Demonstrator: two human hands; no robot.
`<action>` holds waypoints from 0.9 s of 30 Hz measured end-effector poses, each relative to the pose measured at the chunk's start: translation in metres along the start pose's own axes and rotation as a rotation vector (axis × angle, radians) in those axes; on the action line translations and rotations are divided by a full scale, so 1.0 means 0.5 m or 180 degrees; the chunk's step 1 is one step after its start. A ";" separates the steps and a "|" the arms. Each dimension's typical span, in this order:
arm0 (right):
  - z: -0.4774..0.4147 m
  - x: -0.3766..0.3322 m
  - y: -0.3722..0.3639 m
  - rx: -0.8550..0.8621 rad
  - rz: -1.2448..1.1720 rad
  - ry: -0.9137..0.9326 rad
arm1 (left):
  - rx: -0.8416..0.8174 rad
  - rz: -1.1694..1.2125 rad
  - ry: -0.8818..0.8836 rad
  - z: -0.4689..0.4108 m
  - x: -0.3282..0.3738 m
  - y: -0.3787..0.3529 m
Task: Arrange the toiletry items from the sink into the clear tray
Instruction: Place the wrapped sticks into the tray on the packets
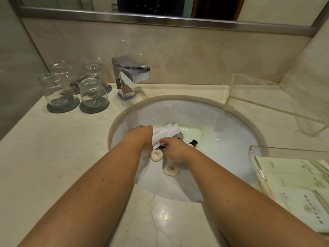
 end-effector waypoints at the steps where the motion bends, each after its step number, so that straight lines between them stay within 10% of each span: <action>1: 0.001 0.000 0.002 0.0001 -0.0012 0.0021 | -0.0047 0.0013 -0.0006 0.003 0.001 -0.001; 18: 0.025 -0.010 0.028 0.0179 -0.0822 0.0106 | 0.0314 0.0762 0.0033 0.031 -0.002 0.046; 27: 0.096 -0.007 0.189 0.1486 -0.2315 -0.0394 | 0.2051 0.1589 -0.0142 0.146 0.027 0.197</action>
Point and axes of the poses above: each hand's wrist, its own z-axis away from the middle knuckle, its own y-axis out of the back of the hand, x = y × z, the point moved 8 cm from there along -z, towards the middle knuckle, and after that the axes turned 6 degrees about x, right-handed, at the moved point
